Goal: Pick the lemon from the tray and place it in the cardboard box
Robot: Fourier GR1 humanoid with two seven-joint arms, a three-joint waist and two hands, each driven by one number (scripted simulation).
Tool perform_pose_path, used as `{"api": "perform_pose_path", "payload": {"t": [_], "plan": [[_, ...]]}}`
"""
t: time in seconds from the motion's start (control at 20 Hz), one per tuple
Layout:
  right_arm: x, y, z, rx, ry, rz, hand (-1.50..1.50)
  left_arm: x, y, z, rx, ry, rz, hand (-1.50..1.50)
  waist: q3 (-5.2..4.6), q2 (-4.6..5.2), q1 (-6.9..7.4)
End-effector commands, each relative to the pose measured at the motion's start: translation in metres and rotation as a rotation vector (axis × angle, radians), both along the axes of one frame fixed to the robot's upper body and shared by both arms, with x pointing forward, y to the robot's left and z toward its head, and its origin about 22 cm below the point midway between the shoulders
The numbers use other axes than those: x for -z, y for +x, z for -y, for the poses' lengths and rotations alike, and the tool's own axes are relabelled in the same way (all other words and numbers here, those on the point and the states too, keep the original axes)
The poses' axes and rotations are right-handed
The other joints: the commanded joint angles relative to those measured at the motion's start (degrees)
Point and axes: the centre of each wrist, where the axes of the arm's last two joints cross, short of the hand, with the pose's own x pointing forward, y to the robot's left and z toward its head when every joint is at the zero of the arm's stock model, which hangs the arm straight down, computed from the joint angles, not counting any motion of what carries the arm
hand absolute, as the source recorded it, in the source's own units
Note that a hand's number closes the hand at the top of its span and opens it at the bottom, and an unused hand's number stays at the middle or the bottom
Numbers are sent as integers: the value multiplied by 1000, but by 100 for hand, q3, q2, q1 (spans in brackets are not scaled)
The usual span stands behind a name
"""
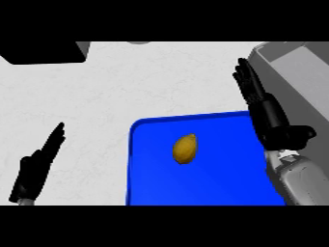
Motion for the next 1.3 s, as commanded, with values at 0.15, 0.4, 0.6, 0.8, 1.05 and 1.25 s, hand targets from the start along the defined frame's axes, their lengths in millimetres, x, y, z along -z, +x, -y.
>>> {"api": "perform_pose_path", "payload": {"t": [0.15, 0.4, 0.6, 0.8, 1.05, 1.25], "plan": [[16, -33, 3, 408, 65, -73, -150, -43, 31, -5, -54, -167, 124, 0, 35, -86, 79], [32, -41, 51, 941, -76, 147, -150, -46, 21, -15, -140, -257, 126, 0, 7, -211, -146], [47, -87, -9, 882, -152, 313, -150, -66, 27, -22, -97, -294, 129, 0, 17, -106, 79], [54, -116, -32, 806, -259, 234, -150, -63, 21, -4, -93, -315, 139, 0, -6, -94, 135], [100, -144, -5, 727, -574, -139, -150, -79, 27, -14, -92, -298, 143, 0, -43, -27, 158], [97, -144, -1, 695, -723, -320, -150, -80, 28, -7, -56, -299, 144, 0, -51, 13, 239]]}}
